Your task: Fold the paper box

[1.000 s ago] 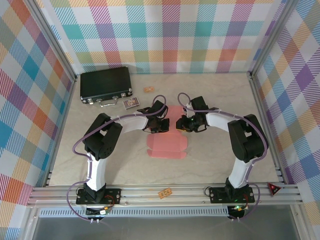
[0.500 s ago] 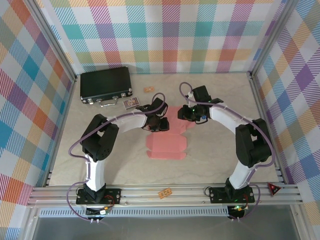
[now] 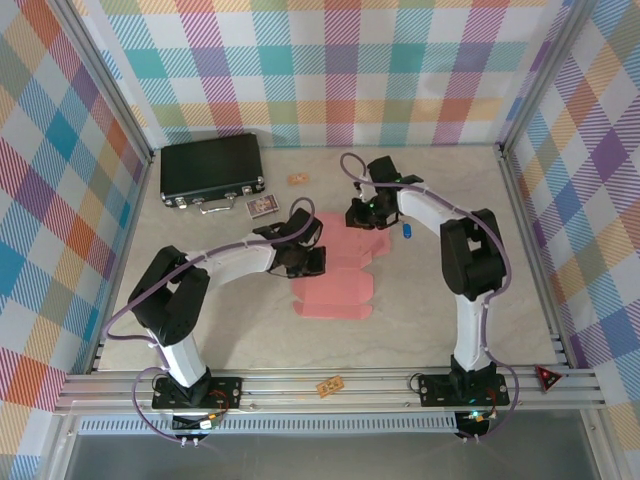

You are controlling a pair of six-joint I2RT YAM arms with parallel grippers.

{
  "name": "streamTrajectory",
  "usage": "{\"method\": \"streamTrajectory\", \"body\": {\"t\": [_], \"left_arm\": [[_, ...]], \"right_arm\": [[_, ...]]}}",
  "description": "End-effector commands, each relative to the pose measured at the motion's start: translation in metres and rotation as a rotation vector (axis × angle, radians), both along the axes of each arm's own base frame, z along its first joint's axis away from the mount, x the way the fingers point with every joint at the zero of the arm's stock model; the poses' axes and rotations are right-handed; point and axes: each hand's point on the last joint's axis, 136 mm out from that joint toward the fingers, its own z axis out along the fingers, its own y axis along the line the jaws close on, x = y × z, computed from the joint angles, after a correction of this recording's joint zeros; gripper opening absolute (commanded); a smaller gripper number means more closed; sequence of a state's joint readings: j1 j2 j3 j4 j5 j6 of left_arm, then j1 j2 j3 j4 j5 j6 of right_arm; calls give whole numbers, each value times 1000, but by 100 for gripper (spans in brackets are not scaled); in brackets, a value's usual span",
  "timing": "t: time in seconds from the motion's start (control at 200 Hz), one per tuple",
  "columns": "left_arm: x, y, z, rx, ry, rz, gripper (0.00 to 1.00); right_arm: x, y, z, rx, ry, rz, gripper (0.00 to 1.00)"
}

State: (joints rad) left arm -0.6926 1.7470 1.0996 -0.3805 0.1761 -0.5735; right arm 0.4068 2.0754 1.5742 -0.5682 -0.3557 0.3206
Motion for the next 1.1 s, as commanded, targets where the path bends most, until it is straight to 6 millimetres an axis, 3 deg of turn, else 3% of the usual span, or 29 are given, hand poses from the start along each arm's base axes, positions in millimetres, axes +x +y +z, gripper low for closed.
{"method": "streamTrajectory", "body": {"t": [0.0, 0.29, 0.57, 0.9, 1.095], "left_arm": [[-12, -8, -1, -33, 4, 6, 0], [-30, 25, -33, 100, 45, 41, 0], [-29, 50, -43, 224, 9, 20, 0], [-20, 64, -33, 321, -35, 17, 0], [-19, 67, -23, 338, -48, 12, 0]], "right_arm": [[-5, 11, -9, -13, 49, 25, 12], [-21, 1, -46, -82, 135, 22, 11], [-51, -21, -63, -141, 178, -20, 14], [-87, -22, -52, -131, 153, -13, 17], [-79, -21, -14, -117, 37, 16, 21]]}}
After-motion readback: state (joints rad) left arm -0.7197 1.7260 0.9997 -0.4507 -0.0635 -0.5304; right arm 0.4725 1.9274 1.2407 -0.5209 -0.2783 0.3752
